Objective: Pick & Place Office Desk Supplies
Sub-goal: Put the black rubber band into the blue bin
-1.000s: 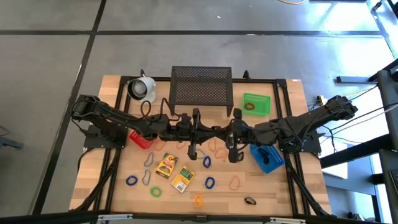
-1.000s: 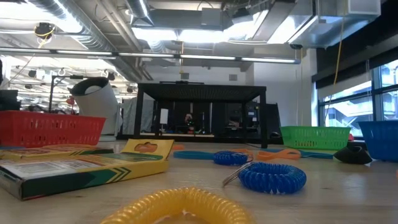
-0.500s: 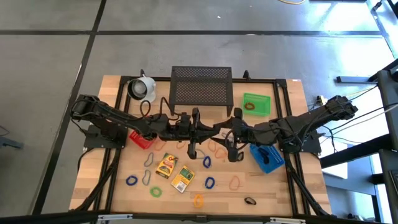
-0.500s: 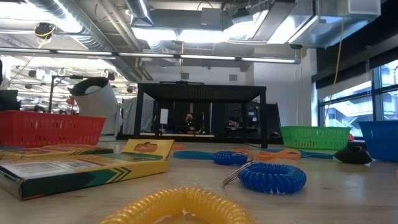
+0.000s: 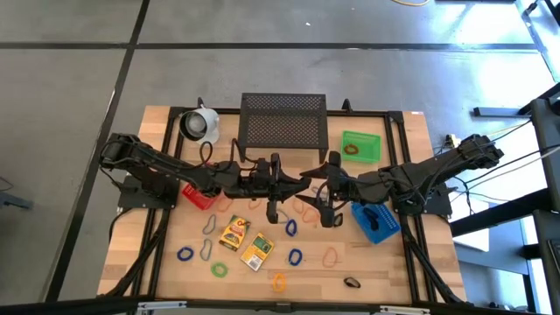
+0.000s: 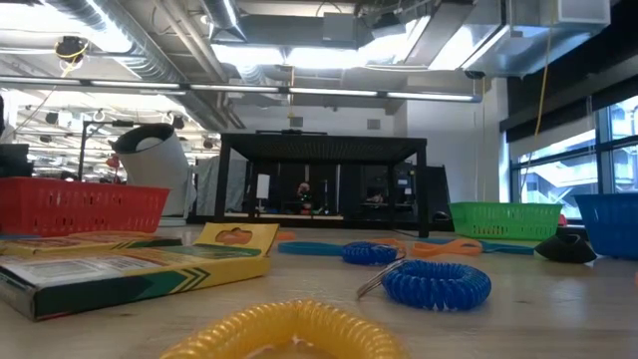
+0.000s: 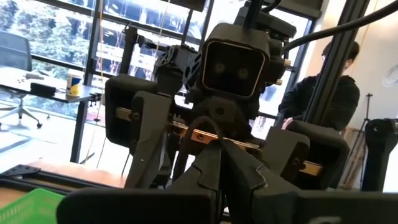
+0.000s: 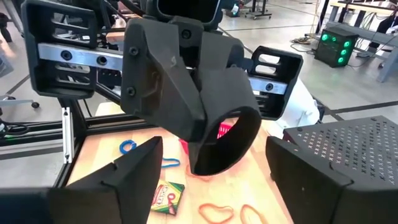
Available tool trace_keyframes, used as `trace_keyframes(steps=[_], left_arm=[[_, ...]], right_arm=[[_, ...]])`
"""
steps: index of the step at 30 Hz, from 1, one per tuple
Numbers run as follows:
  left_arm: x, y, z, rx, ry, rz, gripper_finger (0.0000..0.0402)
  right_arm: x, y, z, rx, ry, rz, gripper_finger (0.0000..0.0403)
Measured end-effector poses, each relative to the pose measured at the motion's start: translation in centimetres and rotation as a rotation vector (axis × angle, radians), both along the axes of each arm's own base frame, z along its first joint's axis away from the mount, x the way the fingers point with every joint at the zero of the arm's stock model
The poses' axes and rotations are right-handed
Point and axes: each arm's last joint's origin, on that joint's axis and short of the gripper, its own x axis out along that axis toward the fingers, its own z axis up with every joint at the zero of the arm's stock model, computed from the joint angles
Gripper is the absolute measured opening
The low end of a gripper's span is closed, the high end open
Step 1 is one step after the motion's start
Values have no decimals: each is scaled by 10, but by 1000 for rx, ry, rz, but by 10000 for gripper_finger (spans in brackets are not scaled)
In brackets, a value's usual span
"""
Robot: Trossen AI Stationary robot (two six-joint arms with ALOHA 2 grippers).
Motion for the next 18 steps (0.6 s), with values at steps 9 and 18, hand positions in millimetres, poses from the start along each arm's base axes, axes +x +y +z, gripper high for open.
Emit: trace_keyframes(steps=[9,18], left_arm=[[0,0,0,3,2,-12,4],[0,0,-1,5,13,-9,4]], right_arm=[[0,0,0,-3,0,1,185],[0,0,0,-1,1,10,33]])
